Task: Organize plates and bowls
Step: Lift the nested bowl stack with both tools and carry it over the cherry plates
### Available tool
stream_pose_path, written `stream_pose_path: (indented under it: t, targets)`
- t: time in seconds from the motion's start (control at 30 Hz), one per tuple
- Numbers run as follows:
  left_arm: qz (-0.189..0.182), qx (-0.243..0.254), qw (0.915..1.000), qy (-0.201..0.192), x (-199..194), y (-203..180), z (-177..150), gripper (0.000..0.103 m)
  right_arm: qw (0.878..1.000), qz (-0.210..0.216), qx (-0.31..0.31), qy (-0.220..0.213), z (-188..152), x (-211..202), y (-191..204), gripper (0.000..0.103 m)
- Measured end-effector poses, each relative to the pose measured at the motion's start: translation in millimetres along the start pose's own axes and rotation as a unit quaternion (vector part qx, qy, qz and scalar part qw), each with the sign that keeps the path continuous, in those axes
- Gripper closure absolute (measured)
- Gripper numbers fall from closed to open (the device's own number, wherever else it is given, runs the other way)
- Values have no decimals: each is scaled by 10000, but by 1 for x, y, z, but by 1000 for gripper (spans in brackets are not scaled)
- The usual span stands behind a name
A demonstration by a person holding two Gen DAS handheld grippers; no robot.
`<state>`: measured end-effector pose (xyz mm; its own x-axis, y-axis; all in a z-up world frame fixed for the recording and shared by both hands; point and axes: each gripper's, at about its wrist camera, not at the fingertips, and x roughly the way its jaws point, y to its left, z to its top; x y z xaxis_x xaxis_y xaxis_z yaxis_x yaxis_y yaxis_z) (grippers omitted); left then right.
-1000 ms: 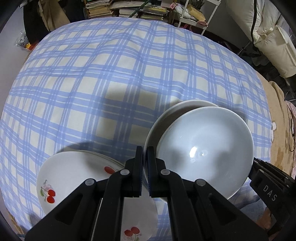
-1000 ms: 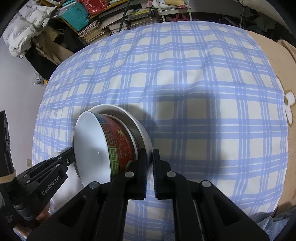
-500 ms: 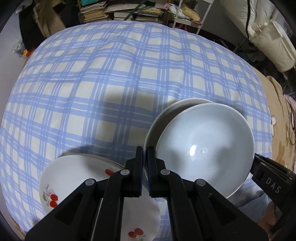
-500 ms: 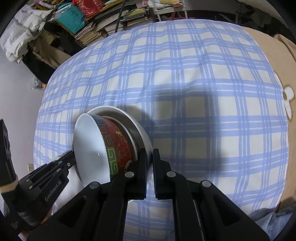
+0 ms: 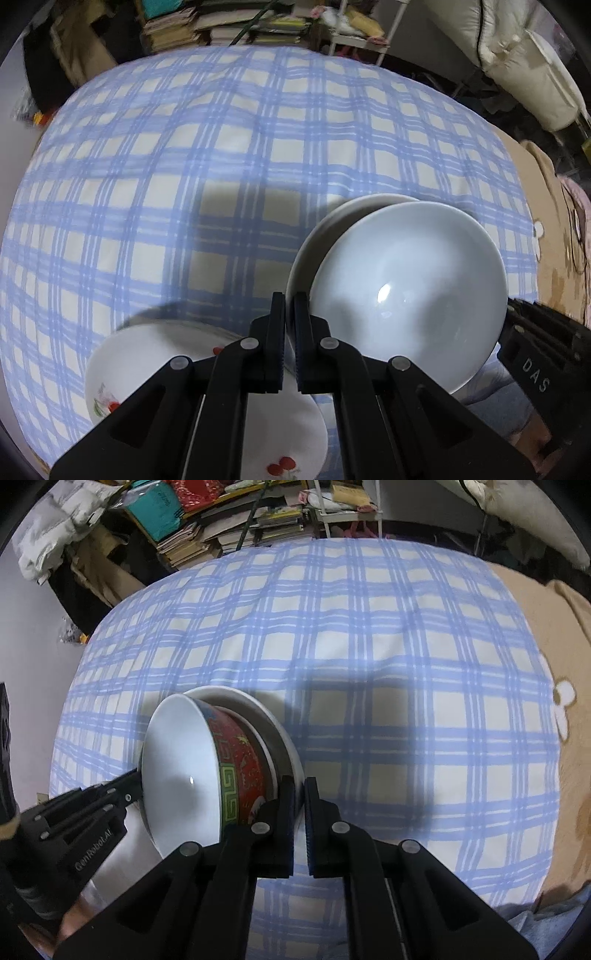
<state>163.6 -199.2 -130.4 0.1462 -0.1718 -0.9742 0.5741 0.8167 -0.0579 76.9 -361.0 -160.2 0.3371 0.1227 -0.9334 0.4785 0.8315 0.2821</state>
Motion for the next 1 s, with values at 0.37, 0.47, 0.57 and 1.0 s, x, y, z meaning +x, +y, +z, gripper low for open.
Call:
stream_pose_path:
  t: [0.37,0.47,0.57,1.0]
  targets:
    - [-119,178,9998,29,-4,-5,2,101,9994,203,265,-4,2,-9,-15,95]
    - [-186,53,9998,46,-5,-2,3,101,9997,144,165,-77,-2,-15,-11,95]
    - [-168,100,9997,-119,-11,-3,-5,100,9996,203,179,-89,-2,-17,-11,95]
    - [-267,-35,9996,-50,-13,-2,-1,100,9990,299,315,-58,0,-14,-12,95]
